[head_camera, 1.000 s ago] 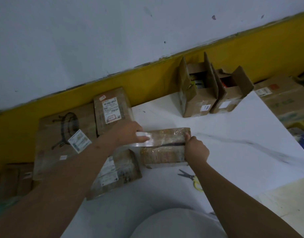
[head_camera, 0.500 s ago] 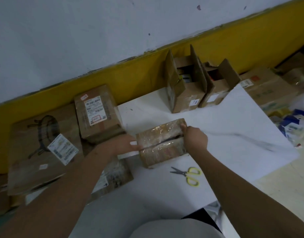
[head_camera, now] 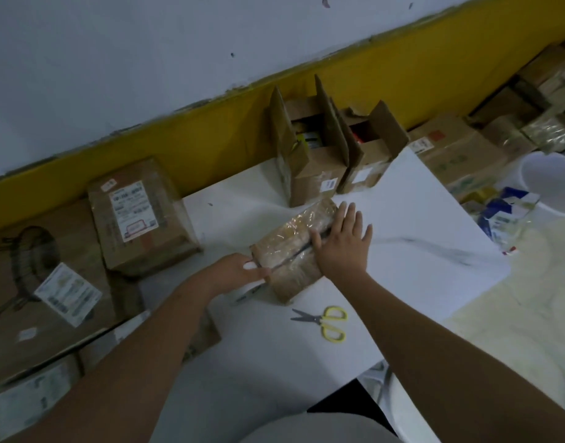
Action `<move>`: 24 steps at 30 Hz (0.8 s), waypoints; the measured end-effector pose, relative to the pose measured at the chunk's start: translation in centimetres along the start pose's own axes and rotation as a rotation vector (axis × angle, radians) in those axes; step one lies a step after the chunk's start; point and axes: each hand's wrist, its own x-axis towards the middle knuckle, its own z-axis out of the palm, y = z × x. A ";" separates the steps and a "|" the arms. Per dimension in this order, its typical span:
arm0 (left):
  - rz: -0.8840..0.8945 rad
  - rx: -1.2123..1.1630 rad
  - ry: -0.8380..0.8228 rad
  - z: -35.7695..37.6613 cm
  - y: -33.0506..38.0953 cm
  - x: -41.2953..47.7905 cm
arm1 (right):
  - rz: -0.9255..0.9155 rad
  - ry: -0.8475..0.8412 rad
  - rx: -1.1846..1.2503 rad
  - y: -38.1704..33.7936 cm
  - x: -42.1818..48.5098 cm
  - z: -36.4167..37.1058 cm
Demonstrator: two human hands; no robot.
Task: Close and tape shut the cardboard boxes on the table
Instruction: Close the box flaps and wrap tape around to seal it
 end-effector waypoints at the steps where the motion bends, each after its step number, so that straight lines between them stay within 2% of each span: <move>1: -0.021 0.028 -0.011 0.1 -0.1 0.1 | 0.000 -0.022 -0.017 -0.1 0.3 -0.2; 5: -0.031 0.105 0.099 1.9 -1.3 0.7 | -0.019 0.003 0.008 -0.2 0.5 0.0; 11: -0.035 -0.109 0.191 3.6 -1.8 1.2 | -0.039 -0.018 -0.096 -1.0 0.7 -1.0; 16: 0.001 -0.314 0.144 5.3 -0.1 1.8 | -0.173 -0.025 0.012 -2.2 -4.5 0.8; 20: -0.013 -0.260 0.206 5.5 0.3 2.1 | -0.187 -0.114 -0.046 -2.0 -3.3 0.7; 22: -0.025 -0.302 0.156 5.4 0.7 1.7 | -0.238 -0.142 -0.078 -1.8 -2.6 0.3; 24: -0.053 -0.431 0.056 5.5 1.0 0.9 | -0.291 -0.037 0.003 -0.5 -2.8 -0.2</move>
